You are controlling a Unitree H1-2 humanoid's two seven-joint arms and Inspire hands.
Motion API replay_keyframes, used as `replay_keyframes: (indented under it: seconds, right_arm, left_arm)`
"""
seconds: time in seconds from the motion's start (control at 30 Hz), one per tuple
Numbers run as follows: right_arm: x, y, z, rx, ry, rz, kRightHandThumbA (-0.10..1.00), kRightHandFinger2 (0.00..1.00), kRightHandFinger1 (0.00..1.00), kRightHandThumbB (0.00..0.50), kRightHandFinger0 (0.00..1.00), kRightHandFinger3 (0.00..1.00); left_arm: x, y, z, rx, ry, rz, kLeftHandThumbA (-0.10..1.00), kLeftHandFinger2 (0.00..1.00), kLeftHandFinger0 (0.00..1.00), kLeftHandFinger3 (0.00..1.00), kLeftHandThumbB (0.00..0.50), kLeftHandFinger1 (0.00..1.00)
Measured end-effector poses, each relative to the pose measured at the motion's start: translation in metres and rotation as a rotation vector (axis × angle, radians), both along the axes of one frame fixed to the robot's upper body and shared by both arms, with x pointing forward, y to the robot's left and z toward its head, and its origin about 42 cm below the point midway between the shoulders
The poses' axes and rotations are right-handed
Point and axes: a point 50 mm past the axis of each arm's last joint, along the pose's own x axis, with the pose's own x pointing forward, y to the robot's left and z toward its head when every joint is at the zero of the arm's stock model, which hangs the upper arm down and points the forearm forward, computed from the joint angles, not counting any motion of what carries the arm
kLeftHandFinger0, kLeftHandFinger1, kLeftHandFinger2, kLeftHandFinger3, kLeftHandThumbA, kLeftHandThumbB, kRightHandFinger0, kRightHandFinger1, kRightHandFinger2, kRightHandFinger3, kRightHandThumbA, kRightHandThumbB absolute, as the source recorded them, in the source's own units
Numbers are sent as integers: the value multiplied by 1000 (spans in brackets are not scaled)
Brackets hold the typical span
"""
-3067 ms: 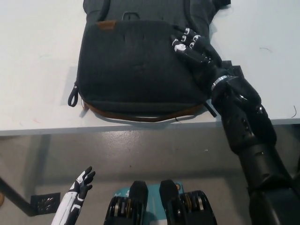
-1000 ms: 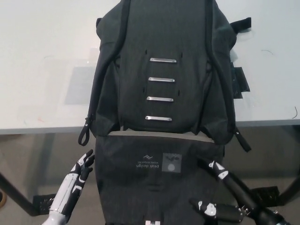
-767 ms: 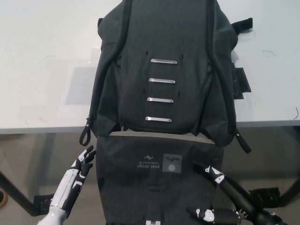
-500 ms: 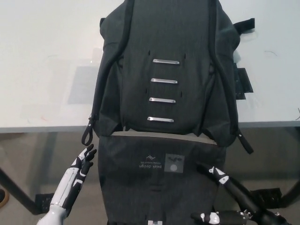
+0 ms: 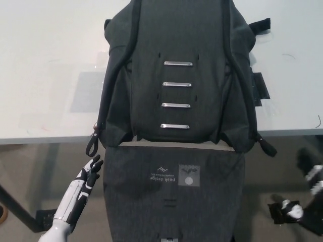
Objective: A bag is kept in the middle of the table with its flap loosely closed and the robot uses its right hand to adjust it and opens it
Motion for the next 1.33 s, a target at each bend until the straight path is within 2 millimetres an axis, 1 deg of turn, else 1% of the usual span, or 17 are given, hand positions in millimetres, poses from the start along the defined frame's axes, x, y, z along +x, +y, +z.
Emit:
replay_keyframes:
  seconds: [0.03,0.1,0.17,0.23,0.33,0.4,0.47,0.53,0.6,0.63,0.7,0.77,0.83,0.9,1.0,1.1,1.33]
  right_arm:
    - [-1,-3,-1,34,-13,-35,1000,1000,1000,408,1000,1000]
    - [-3,-7,-4,96,-37,-88,1000,1000,1000,416,1000,1000]
    - [-4,-8,-9,144,-43,-118,1000,1000,1000,455,1000,1000]
    - [-4,-5,-18,176,-31,-128,1000,1000,1000,450,1000,1000]
    - [-3,7,-30,218,2,-112,1000,1000,1000,422,1000,1000]
    - [-2,21,-39,244,34,-87,1000,1000,1000,410,1000,1000]
    - [-1,41,-50,267,77,-38,1000,1000,1000,384,1000,1000]
    - [-1,57,-57,283,105,3,1000,1000,1000,391,1000,1000]
    - [0,66,-61,285,120,32,1000,1000,1000,378,1000,1000]
    - [0,68,-62,282,126,44,1000,1000,1000,361,1000,1000]
    - [0,69,-65,275,140,58,1000,1000,1000,361,1000,1000]
    - [0,68,-68,266,152,65,1000,1000,1000,325,1000,1000]
    - [1,64,-71,257,164,68,1000,1000,1000,308,1000,1000]
    - [1,62,-74,248,174,72,1000,1000,1000,336,1000,1000]
    - [4,59,-75,237,180,80,1000,1000,1000,343,1000,1000]
    - [6,59,-74,229,179,86,1000,1000,1000,325,1000,1000]
    - [6,61,-76,215,188,98,1000,1000,1000,313,1000,1000]
  left_arm:
    - [0,0,0,0,0,0,1000,1000,1000,1000,99,1000]
    - [1,0,0,1,-1,0,1000,1000,1000,1000,104,1000]
    - [1,0,1,1,-4,-1,1000,1000,1000,1000,120,1000]
    - [2,0,2,2,-7,-2,1000,1000,1000,1000,128,1000]
    - [3,0,2,3,-8,-2,1000,1000,1000,1000,118,1000]
    - [3,0,2,3,-8,-2,1000,1000,1000,1000,114,1000]
    - [3,0,2,3,-9,-2,1000,1000,1000,1000,121,1000]
    - [3,0,2,3,-9,-2,1000,1000,1000,1000,125,1000]
    - [3,0,2,3,-9,-2,1000,1000,1000,1000,122,1000]
    - [3,0,2,3,-9,-2,1000,1000,1000,1000,123,1000]
    - [3,0,2,3,-9,-2,1000,1000,1000,1000,126,1000]
    - [3,0,2,3,-9,-2,1000,1000,1000,1000,133,1000]
    - [3,0,2,3,-9,-2,1000,1000,1000,1000,135,1000]
    - [3,0,2,3,-10,-2,1000,1000,1000,1000,129,1000]
    - [3,0,2,3,-9,-2,1000,1000,1000,1000,142,1000]
    - [3,0,2,4,-9,-2,1000,1000,1000,1000,142,1000]
    - [4,0,3,4,-12,-3,1000,1000,1000,1000,139,1000]
